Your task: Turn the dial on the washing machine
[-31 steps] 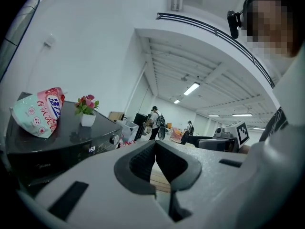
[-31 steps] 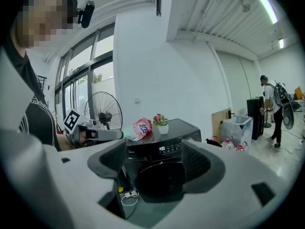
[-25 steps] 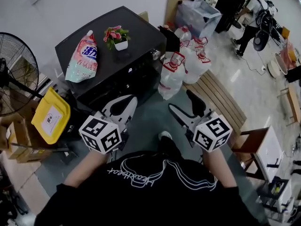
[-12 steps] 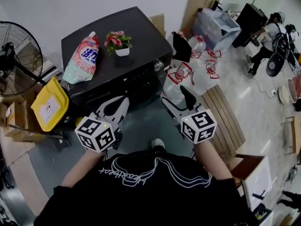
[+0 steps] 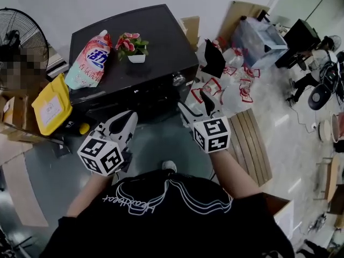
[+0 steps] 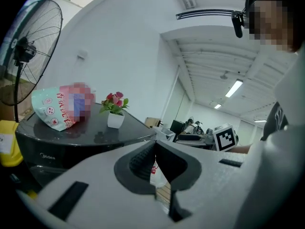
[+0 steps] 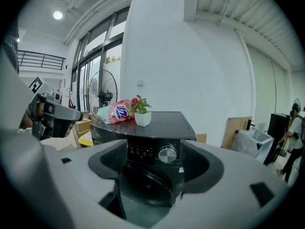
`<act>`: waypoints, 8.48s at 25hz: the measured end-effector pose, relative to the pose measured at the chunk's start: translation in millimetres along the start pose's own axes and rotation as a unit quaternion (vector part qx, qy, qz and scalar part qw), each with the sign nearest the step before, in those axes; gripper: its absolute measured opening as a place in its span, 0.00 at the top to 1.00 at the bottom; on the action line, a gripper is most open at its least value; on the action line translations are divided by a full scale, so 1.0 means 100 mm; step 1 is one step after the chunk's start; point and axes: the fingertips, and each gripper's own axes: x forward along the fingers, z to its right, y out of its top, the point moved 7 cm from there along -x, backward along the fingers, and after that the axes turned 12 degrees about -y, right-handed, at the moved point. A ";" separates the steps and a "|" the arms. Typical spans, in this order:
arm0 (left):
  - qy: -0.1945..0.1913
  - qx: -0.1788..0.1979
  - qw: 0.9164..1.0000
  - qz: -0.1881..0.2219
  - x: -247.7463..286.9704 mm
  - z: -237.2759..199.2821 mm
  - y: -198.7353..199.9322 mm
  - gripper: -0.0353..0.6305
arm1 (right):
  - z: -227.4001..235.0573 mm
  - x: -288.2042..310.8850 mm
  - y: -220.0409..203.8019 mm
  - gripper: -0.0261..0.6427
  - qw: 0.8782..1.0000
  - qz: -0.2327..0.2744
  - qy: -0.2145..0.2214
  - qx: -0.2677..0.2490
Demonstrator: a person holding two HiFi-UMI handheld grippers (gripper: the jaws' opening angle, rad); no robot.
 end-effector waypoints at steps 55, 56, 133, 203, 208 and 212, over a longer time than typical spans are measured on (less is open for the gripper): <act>0.113 -0.063 0.992 0.000 0.15 -0.49 -0.50 0.94 | 0.13 1.60 -0.72 0.54 0.999 -0.028 -0.011 -0.040; 0.113 -0.064 0.991 0.000 0.16 -0.49 -0.50 0.94 | 0.13 1.60 -0.72 0.54 0.999 -0.029 -0.009 -0.035; 0.192 -0.086 0.978 0.001 -0.25 -0.21 -0.75 0.94 | 0.44 1.67 -1.11 0.55 0.751 -0.107 0.150 0.634; 0.222 -0.105 0.969 0.021 -0.49 -0.21 -0.82 0.94 | -0.06 1.57 -0.72 0.54 0.955 0.033 -0.068 -0.285; 0.222 -0.113 0.968 0.026 -0.49 -0.21 -0.81 0.94 | -0.03 1.58 -0.70 0.54 0.966 0.028 -0.058 -0.249; 0.222 -0.114 0.968 0.033 -0.49 -0.21 -0.80 0.94 | 0.00 1.57 -0.70 0.54 0.974 0.029 -0.048 -0.219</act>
